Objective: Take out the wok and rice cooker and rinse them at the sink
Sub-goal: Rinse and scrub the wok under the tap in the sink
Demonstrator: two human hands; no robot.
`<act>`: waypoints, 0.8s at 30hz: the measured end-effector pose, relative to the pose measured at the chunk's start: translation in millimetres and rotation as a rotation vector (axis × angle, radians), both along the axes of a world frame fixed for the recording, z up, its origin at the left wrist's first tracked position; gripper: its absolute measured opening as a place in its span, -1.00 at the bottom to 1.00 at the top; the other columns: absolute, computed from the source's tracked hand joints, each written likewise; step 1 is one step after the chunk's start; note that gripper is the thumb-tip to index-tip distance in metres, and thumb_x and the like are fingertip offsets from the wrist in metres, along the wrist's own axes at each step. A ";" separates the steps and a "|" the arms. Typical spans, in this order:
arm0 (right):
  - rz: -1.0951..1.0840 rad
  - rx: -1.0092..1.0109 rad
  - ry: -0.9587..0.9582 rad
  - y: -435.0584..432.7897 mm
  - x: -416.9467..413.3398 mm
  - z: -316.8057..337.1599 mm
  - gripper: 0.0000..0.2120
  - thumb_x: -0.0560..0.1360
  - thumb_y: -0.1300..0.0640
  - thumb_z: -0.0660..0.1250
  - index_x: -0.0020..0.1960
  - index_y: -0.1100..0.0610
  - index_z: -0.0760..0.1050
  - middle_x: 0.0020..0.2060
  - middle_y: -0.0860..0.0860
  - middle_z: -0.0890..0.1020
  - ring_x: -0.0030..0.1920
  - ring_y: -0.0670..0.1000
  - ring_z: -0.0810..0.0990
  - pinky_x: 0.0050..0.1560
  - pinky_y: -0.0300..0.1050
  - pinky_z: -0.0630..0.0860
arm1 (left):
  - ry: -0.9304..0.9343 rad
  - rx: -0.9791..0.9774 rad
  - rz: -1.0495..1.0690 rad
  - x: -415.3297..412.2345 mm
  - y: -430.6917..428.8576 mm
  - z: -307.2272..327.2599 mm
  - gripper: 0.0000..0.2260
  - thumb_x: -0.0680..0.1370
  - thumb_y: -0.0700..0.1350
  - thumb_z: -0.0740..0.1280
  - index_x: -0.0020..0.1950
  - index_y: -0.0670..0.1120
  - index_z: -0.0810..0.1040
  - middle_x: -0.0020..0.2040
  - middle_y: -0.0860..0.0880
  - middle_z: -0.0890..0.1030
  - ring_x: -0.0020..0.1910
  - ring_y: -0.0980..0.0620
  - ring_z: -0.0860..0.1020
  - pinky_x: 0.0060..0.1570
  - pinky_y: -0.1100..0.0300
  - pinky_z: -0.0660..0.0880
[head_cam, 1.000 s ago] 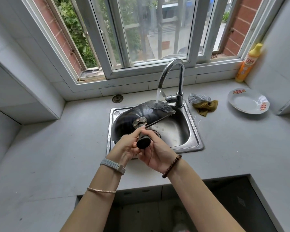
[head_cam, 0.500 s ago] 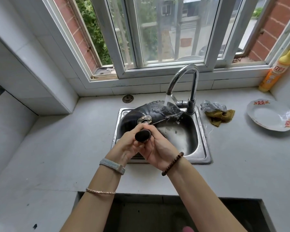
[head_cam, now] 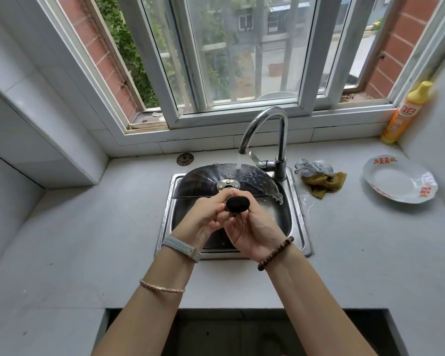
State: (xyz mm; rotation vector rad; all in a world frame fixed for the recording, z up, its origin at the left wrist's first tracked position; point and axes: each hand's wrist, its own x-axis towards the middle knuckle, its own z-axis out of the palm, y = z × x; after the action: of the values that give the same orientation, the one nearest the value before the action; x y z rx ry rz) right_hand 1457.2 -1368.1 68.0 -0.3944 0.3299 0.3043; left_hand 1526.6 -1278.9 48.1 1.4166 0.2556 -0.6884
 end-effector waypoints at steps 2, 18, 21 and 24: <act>0.006 -0.008 -0.014 -3.8 1.5 3.2 -0.81 0.48 0.08 0.31 -0.06 0.22 0.46 -0.26 0.08 0.46 -0.51 -0.09 0.55 -0.50 -0.37 0.50 | 0.013 -0.023 0.016 0.1 -4.3 3.1 -0.76 0.54 -0.26 0.33 -0.33 -0.18 0.57 -0.54 -0.03 0.49 -0.65 0.17 0.46 -0.65 0.40 0.35; 0.092 -0.030 -0.031 -8.6 0.3 3.5 -0.70 0.42 0.01 0.34 -0.08 0.27 0.50 -0.30 0.10 0.54 -0.48 -0.09 0.57 -0.49 -0.35 0.52 | 0.093 -0.005 0.039 -11.2 -3.3 21.3 -0.84 0.52 -0.14 0.38 -0.24 -0.14 0.52 -0.54 0.02 0.51 -0.62 0.19 0.45 -0.63 0.37 0.37; 0.107 -0.064 -0.007 -10.9 -5.5 2.2 -0.73 0.50 0.01 0.29 -0.11 0.26 0.51 -0.34 0.10 0.56 -0.49 -0.10 0.55 -0.52 -0.37 0.50 | 0.104 -0.018 0.020 -17.5 -5.3 21.5 -0.82 0.54 -0.13 0.36 -0.21 -0.17 0.48 -0.62 0.04 0.43 -0.69 0.18 0.40 -0.67 0.37 0.35; 0.109 -0.082 0.018 -15.2 -12.3 -0.6 -0.73 0.56 0.02 0.23 -0.09 0.23 0.50 -0.35 0.09 0.53 -0.50 -0.11 0.52 -0.53 -0.39 0.47 | 0.111 0.010 0.012 -21.9 -6.9 16.4 -0.79 0.53 -0.09 0.38 -0.19 -0.20 0.48 -0.60 0.01 0.40 -0.70 0.16 0.39 -0.65 0.34 0.40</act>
State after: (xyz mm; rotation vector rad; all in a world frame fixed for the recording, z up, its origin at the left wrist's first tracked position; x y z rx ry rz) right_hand 1444.9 -1383.3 67.3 -0.4914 0.3395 0.4015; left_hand 1504.7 -1285.8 64.5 1.3875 0.3547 -0.7575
